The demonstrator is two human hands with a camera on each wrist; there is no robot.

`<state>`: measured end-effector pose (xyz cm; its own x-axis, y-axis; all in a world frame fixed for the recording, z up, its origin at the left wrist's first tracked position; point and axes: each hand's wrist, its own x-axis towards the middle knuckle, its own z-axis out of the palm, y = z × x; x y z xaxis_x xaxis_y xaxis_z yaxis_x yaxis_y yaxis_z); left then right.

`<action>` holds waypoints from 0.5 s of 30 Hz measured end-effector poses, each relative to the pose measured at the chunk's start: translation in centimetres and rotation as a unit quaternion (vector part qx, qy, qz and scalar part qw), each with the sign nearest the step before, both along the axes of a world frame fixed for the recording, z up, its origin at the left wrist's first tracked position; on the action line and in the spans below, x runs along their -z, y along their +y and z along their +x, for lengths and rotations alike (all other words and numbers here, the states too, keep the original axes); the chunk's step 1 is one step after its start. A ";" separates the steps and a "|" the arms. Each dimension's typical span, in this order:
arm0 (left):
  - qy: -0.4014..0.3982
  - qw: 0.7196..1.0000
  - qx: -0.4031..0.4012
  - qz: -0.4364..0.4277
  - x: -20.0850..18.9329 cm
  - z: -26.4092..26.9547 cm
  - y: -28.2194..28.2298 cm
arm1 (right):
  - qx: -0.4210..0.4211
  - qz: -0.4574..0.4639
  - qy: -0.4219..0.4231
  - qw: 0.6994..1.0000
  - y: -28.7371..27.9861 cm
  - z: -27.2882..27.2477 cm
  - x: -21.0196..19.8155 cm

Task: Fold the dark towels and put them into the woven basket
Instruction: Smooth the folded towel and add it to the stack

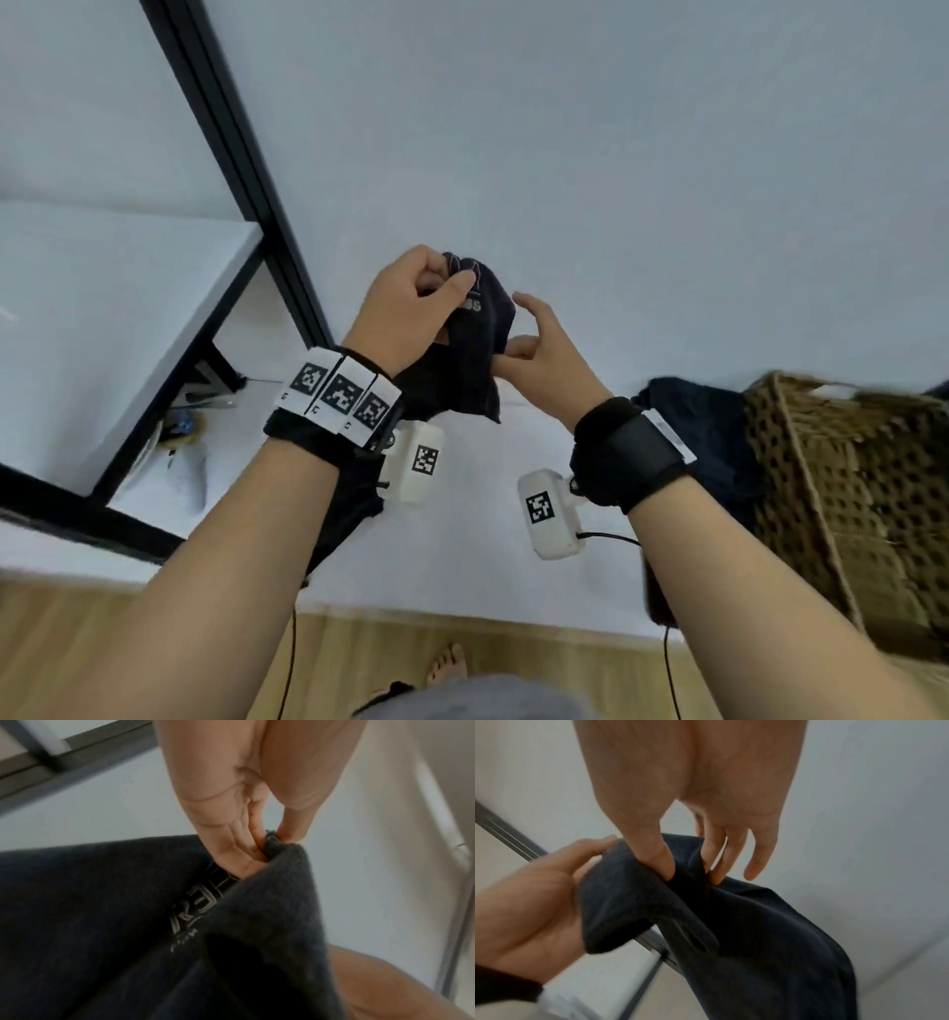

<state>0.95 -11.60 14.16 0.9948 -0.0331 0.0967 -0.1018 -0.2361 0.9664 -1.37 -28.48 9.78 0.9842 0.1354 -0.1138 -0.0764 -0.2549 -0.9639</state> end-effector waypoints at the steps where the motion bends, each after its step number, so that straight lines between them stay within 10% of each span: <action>1: -0.017 1.000 0.000 -0.008 -1.9 -0.3 -0.6 | 0.004 0.012 -0.028 1.000 -0.6 -0.4 -2.2; 15: -0.184 0.951 0.227 -0.102 -19.8 -10.2 -6.2 | 0.144 0.210 -0.229 0.940 -6.2 -7.1 -24.3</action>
